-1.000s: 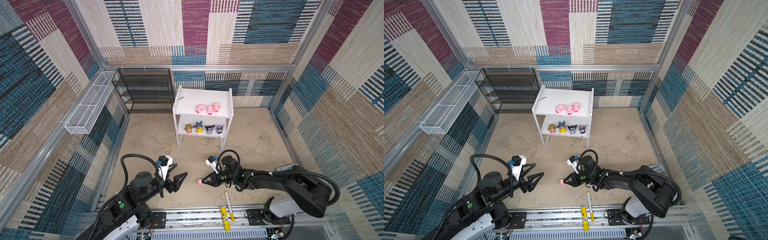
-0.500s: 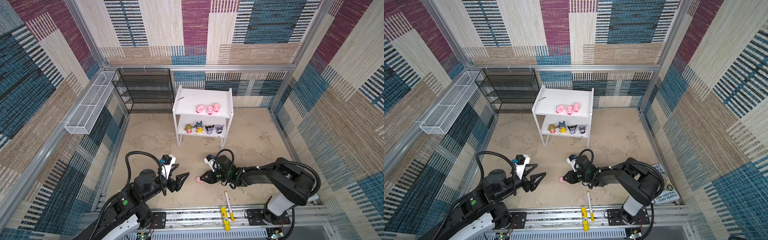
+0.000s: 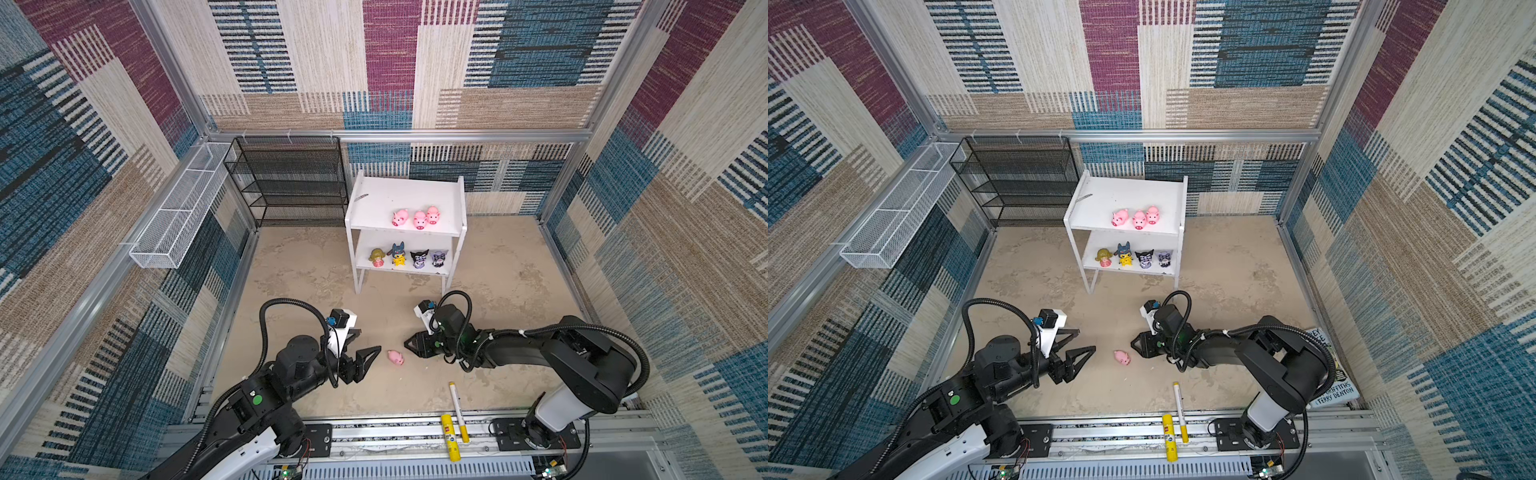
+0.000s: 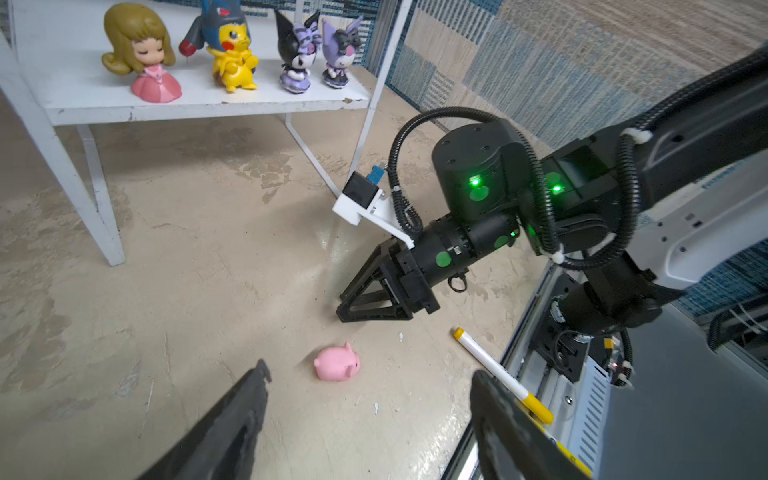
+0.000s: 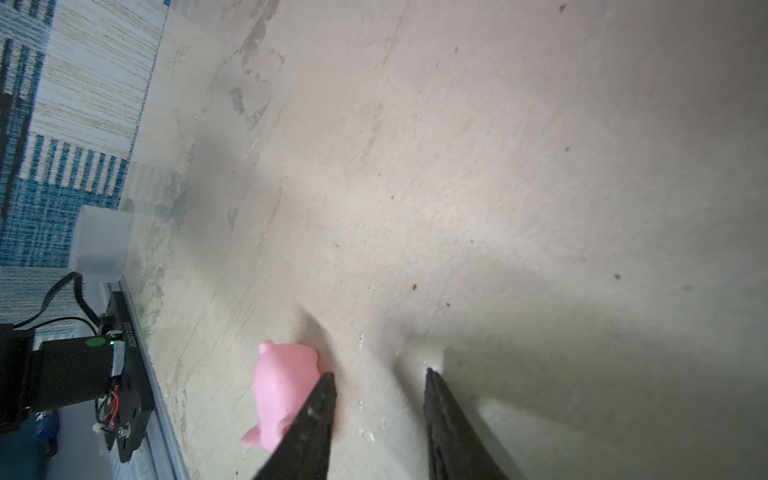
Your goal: Place and organize the plastic toys onto the shelf
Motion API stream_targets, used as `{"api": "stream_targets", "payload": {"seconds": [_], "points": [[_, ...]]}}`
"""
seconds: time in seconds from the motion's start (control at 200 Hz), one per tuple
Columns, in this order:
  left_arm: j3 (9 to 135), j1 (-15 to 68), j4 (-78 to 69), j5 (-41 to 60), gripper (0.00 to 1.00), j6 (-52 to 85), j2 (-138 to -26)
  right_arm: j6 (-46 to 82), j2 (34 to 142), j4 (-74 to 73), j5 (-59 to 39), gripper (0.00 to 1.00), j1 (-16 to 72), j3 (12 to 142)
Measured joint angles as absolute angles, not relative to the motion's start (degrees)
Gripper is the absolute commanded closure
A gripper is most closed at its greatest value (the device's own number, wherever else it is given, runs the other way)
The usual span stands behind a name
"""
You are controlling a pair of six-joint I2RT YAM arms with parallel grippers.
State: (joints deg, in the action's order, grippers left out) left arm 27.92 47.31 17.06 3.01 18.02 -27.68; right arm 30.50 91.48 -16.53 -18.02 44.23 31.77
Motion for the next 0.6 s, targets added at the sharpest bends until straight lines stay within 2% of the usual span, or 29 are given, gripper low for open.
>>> {"api": "stream_targets", "payload": {"seconds": [0.11,0.2,0.601], "points": [[24.77,47.31,16.56,1.63,0.25,21.12,-29.95,28.69,91.48,-15.18,-18.02,0.76,44.45,32.23],[22.52,47.35,16.51,0.38,0.27,24.32,-30.87,27.49,90.94,-14.31,-18.13,0.81,45.36,31.90],[16.53,47.64,19.03,-5.74,0.28,34.65,-28.03,25.91,93.86,-15.16,-21.80,0.86,52.49,32.97]]}}
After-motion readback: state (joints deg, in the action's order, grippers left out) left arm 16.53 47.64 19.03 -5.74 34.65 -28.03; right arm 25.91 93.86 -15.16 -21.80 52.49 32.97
